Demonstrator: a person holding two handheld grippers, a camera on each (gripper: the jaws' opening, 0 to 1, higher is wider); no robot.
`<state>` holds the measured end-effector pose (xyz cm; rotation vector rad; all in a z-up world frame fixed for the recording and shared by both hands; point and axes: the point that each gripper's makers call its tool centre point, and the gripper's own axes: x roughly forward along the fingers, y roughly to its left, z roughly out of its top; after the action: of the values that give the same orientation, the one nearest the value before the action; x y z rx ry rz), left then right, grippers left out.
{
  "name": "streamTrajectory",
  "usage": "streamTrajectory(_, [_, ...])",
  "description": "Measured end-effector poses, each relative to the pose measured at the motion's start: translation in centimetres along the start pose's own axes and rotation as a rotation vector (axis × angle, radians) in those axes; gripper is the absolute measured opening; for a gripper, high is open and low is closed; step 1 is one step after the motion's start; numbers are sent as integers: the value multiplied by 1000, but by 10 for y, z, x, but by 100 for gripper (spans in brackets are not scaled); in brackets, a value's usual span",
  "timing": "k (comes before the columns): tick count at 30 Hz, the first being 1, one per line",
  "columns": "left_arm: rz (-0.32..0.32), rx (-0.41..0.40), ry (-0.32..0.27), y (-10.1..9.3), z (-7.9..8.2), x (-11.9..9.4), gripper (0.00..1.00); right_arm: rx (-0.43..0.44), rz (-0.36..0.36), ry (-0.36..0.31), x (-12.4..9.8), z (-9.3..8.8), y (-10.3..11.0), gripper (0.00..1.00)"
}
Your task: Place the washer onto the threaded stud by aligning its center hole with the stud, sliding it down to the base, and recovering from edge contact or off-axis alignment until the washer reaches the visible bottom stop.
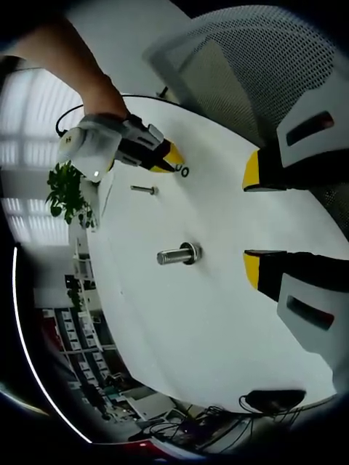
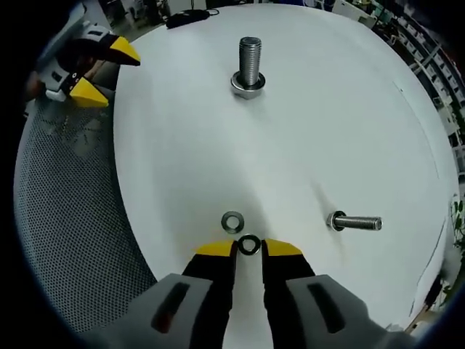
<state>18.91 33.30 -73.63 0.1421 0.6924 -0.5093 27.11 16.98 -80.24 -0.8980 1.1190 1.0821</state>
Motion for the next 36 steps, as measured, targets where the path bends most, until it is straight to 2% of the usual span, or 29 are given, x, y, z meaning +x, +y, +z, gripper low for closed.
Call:
streamTrajectory(6, [-3, 1, 3, -1, -1, 1, 30, 23, 0, -5, 0, -1, -2, 15])
streamTrajectory(20, [-3, -4, 11, 0, -3, 2, 30, 11, 11, -17, -1, -1, -2, 15])
streamTrajectory(31, [-7, -2, 22, -1, -5, 2, 30, -67, 50, -18, -2, -4, 2, 19])
streamTrajectory(33, [-6, -3, 24, -1, -5, 2, 30, -116, 51, -17, -3, -5, 3, 19])
streamTrajectory(36, [-2, -6, 22, 0, -5, 2, 30, -123, 51, -13, -3, -4, 2, 18])
